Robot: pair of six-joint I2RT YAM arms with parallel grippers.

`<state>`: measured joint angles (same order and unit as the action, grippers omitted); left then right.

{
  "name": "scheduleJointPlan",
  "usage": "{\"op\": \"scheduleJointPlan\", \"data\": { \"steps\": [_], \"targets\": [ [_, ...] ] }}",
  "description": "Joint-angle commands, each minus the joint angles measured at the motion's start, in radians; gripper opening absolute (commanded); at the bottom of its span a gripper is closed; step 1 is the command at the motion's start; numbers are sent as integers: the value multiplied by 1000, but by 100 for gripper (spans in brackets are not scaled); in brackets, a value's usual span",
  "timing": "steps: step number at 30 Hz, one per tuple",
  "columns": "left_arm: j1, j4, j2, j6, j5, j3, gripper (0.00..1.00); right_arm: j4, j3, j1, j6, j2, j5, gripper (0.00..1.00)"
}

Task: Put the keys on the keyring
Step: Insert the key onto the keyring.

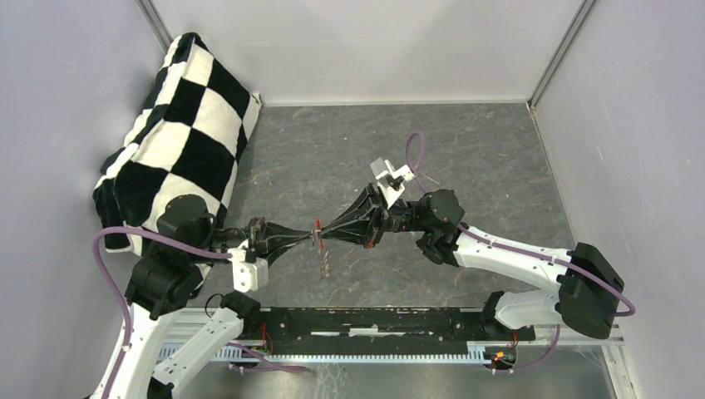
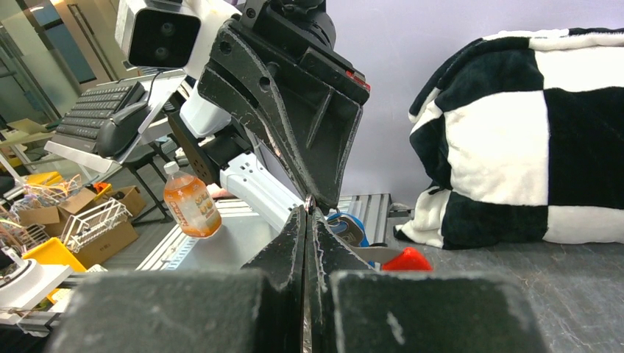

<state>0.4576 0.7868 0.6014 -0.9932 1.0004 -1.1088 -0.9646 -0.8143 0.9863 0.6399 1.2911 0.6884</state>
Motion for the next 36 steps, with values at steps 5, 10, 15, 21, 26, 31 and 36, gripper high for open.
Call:
{"op": "scheduleJointPlan", "data": {
  "steps": [5,10,15,21,26,31,36],
  "targets": [
    [2,33,-3,-84,79,8,2,-135,-11,-3,37,-8,-59,0],
    [1,34,1,-86,106,27,2,-193,-1,-3,74,5,-74,0],
    [1,33,9,-75,113,23,10,-208,7,-3,80,9,-82,0],
    [1,-91,-23,167,50,18,47,-186,15,-4,51,1,-80,0],
    [1,-198,-93,398,-64,40,52,-145,20,-4,-7,-23,-72,0],
    [1,-272,-112,581,-132,51,55,-124,13,-5,-50,-34,-29,0],
    [1,-331,-72,725,-91,67,53,-73,-12,-5,-105,-39,28,0]
  ]
}}
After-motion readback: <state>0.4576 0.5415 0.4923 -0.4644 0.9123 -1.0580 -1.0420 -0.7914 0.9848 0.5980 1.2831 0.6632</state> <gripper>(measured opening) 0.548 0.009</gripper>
